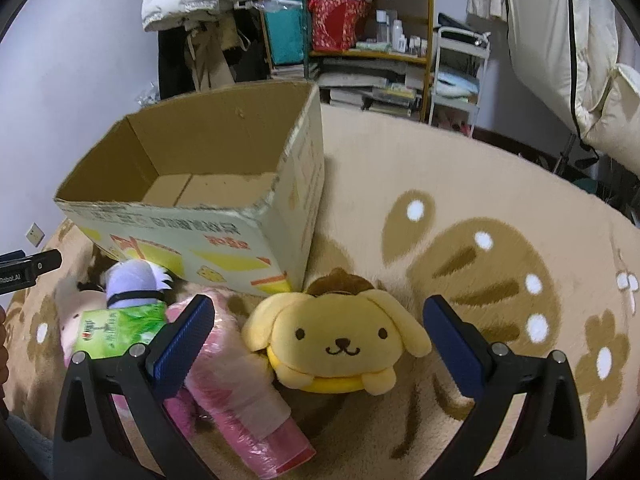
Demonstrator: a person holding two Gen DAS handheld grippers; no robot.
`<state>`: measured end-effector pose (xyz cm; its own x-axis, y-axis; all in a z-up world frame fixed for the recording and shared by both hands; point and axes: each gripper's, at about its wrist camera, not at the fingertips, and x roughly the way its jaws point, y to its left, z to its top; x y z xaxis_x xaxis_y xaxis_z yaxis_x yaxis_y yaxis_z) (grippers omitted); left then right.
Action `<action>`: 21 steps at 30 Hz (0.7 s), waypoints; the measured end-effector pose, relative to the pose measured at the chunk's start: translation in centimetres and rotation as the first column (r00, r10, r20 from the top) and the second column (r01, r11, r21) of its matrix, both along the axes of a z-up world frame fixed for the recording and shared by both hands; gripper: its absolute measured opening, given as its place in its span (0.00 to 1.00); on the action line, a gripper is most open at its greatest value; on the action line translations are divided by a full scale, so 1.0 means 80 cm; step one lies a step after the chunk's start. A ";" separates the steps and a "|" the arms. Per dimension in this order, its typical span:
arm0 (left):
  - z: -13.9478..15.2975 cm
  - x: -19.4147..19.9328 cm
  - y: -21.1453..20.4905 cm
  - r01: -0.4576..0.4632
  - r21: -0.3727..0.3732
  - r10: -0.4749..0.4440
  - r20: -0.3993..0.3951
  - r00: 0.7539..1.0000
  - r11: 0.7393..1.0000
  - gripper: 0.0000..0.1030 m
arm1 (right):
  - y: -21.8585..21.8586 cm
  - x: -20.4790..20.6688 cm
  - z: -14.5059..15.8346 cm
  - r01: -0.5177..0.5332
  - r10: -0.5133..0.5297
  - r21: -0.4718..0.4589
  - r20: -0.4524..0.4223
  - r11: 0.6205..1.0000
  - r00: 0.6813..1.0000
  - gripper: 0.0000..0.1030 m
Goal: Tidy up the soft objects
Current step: 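Close the left tool on the white pom-pom while the right tool grasps the yellow dog plush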
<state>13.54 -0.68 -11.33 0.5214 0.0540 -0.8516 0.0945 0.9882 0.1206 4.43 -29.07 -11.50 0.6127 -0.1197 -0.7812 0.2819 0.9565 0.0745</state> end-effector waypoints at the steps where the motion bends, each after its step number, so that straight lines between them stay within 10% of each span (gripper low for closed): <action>1: -0.004 0.001 0.000 -0.003 0.000 0.003 -0.007 1.000 1.000 0.98 | -0.002 0.002 -0.004 0.004 -0.004 0.006 -0.009 1.000 1.000 1.00; 21: -0.065 0.027 0.010 -0.033 -0.064 0.020 -0.204 0.979 0.997 0.98 | -0.012 0.025 -0.061 0.035 -0.031 0.025 -0.141 0.999 0.990 1.00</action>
